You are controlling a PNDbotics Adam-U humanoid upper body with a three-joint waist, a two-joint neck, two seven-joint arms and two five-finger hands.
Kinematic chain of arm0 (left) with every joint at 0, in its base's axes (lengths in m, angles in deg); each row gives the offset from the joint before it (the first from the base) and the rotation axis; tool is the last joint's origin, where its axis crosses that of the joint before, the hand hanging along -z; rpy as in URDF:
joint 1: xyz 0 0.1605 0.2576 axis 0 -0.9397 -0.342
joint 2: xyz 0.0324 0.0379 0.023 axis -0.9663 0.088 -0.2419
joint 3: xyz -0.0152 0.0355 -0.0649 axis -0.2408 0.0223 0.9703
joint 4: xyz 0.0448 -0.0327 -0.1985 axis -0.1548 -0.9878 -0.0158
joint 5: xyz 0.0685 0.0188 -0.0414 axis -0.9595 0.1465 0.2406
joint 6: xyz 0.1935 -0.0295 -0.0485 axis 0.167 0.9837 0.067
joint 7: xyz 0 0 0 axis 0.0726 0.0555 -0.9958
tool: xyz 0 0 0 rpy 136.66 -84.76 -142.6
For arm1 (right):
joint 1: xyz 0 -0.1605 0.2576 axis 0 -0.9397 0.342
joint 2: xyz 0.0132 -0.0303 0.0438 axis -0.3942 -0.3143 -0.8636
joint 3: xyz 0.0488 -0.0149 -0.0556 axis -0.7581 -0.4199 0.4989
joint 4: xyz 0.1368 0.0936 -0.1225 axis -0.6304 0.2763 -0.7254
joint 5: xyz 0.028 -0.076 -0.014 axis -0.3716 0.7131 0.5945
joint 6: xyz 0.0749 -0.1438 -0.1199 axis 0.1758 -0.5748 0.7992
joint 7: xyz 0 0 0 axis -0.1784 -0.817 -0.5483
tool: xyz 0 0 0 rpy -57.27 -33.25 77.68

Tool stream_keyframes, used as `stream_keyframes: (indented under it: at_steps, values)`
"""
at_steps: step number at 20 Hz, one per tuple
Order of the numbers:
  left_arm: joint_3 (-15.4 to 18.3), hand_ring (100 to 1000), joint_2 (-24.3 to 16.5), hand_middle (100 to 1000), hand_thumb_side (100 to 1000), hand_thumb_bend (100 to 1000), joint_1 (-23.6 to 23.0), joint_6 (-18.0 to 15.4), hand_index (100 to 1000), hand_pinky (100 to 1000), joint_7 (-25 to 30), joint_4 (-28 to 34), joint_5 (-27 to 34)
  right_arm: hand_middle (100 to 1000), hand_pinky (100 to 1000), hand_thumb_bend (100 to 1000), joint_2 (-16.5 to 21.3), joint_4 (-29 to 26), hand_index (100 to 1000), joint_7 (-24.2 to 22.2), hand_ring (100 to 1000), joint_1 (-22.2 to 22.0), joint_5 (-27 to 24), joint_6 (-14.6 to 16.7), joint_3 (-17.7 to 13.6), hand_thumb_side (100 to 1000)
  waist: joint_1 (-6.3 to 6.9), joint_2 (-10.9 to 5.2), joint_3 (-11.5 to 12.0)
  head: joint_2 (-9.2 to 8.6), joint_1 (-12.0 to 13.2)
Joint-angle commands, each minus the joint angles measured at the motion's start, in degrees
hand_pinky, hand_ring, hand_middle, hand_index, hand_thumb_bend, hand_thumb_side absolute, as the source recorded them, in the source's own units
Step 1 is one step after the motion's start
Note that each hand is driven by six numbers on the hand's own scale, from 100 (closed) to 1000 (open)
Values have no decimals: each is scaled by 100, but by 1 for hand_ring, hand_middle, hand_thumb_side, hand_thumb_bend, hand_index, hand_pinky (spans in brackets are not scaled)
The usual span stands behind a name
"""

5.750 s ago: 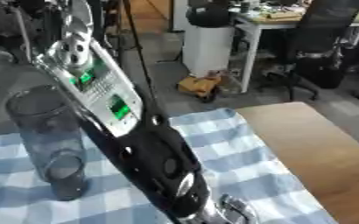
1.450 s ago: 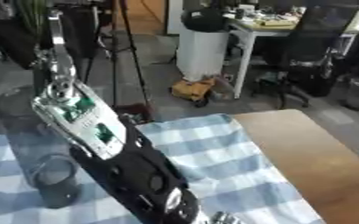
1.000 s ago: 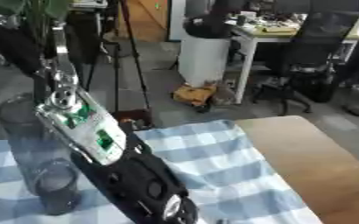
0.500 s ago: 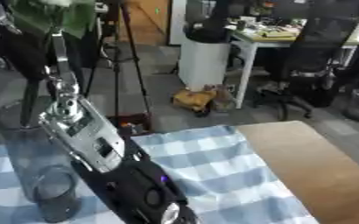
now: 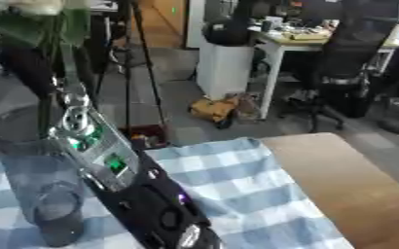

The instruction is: Arrange flowers into the vase.

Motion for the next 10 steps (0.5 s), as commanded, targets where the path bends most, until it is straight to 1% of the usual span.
stream_keyframes:
  at_steps: [1, 4, 7, 10]
  values:
    - [66, 981, -76, 927, 1000, 100, 73, -5, 1000, 687, 23, 104, 27, 100, 241, 358, 111, -54, 130, -44, 284, 104, 165, -103, -59, 690, 37, -117, 13, -64, -17]
    - [68, 981, -79, 926, 1000, 100, 78, -7, 1000, 688, 27, 104, 30, 117, 248, 391, 124, -77, 157, -106, 302, 90, 227, -145, -51, 714, 43, -124, 17, -59, -33]
    - [76, 981, -80, 926, 1000, 100, 70, -3, 1000, 688, 20, 104, 33, 154, 258, 421, 131, -87, 181, -136, 330, 77, 265, -196, -58, 736, 41, -126, 17, -53, -36]
    - [77, 981, -78, 925, 1000, 100, 76, -11, 1000, 689, 20, 104, 36, 168, 262, 430, 136, -88, 191, -174, 340, 64, 261, -246, -64, 741, 42, -123, 16, -54, -35]
